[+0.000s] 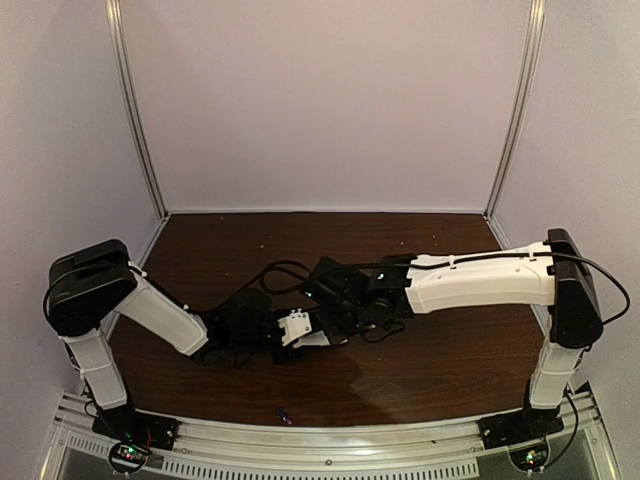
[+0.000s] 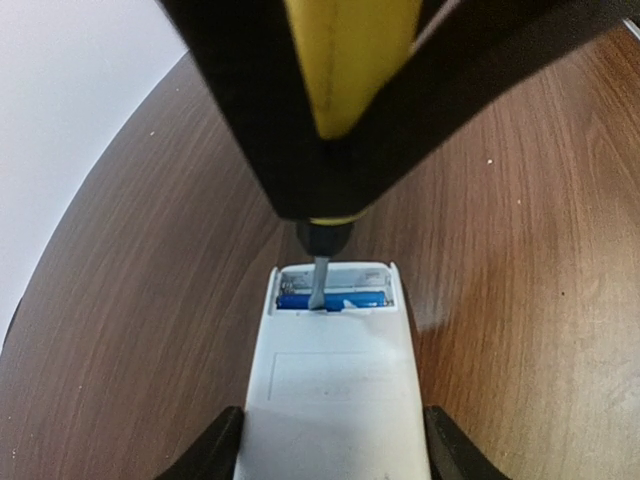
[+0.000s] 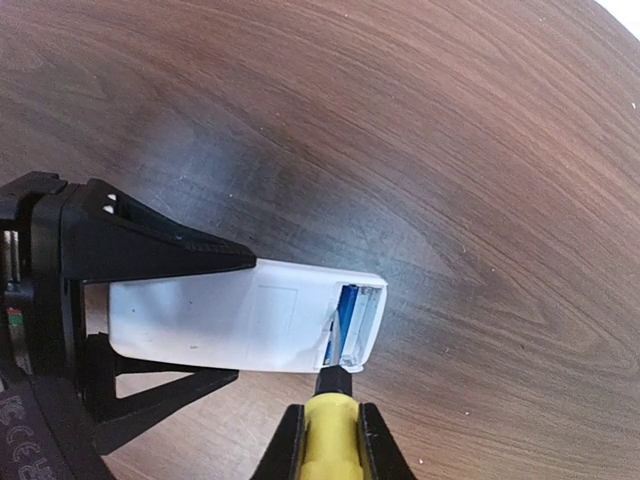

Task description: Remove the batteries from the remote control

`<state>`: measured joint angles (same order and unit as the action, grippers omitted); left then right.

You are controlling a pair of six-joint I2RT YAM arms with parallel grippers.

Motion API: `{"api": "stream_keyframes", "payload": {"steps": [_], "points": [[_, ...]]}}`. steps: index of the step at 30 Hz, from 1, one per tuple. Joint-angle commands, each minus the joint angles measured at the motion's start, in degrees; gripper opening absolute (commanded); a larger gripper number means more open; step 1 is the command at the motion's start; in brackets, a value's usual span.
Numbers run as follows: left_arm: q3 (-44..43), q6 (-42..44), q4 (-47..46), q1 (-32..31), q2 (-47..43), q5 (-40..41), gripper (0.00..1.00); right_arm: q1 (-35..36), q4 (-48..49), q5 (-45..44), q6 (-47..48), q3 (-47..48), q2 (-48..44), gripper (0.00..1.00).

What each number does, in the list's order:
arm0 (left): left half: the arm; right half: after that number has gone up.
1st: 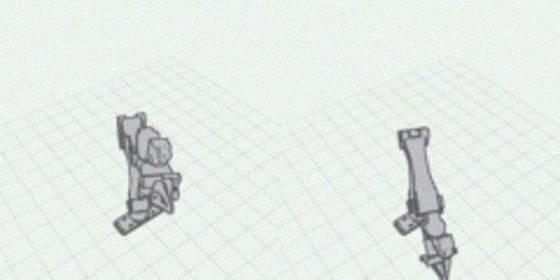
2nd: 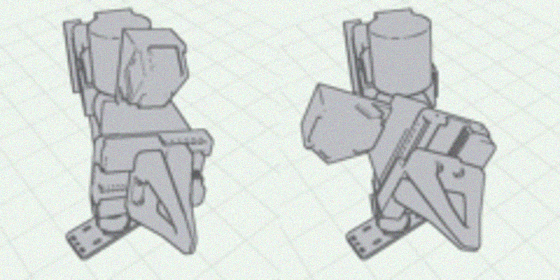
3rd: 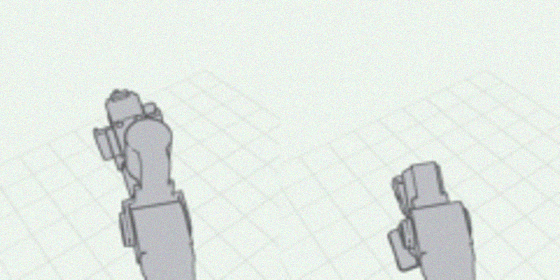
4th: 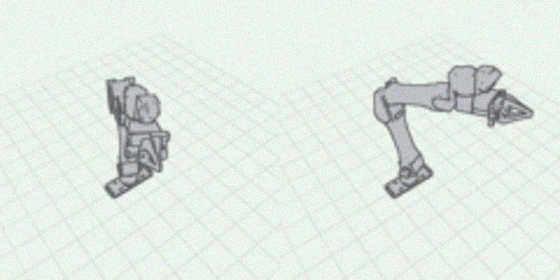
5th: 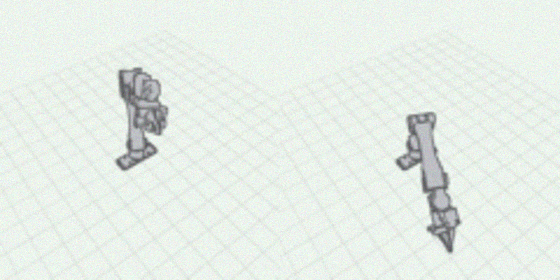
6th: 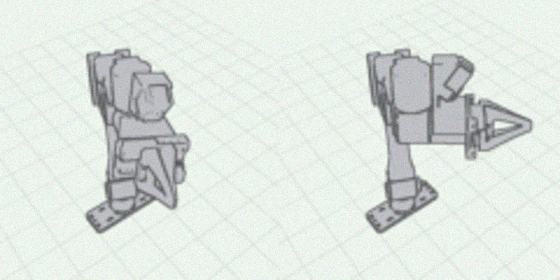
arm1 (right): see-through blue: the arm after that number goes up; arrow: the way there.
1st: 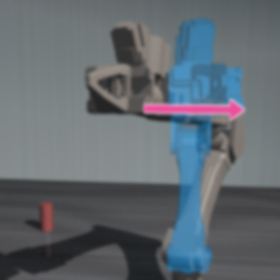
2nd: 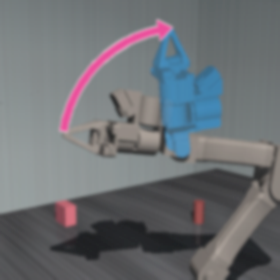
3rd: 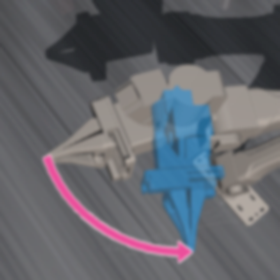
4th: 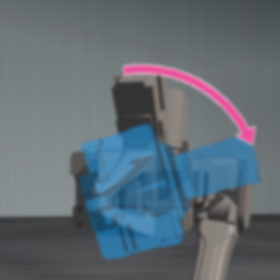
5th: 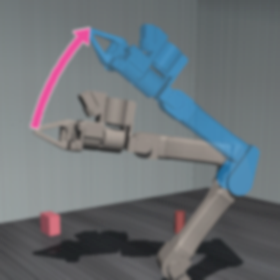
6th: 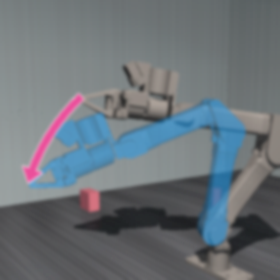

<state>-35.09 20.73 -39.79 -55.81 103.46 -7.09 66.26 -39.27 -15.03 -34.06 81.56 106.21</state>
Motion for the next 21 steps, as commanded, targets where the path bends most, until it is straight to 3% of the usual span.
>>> {"api": "stream_keyframes", "payload": {"steps": [1,7,14,21], "points": [[-2.6,1.7,-5.3,-1.8,-1.5,-6.5,0.0,0.5,-1.7,0.9,-2.0,-1.0,6.4,0.0],[-2.7,1.7,-5.0,-1.8,-1.4,-6.3,0.0,0.1,6.7,8.6,0.0,-6.3,0.4,0.0],[-2.8,1.7,-5.1,-1.8,-1.3,-6.7,0.0,-6.4,20.5,24.0,0.9,-19.1,-9.1,0.0],[-3.0,1.8,-4.9,-1.8,-1.1,-6.7,0.0,-10.1,19.4,27.9,2.6,-20.7,-9.4,0.0]]}}
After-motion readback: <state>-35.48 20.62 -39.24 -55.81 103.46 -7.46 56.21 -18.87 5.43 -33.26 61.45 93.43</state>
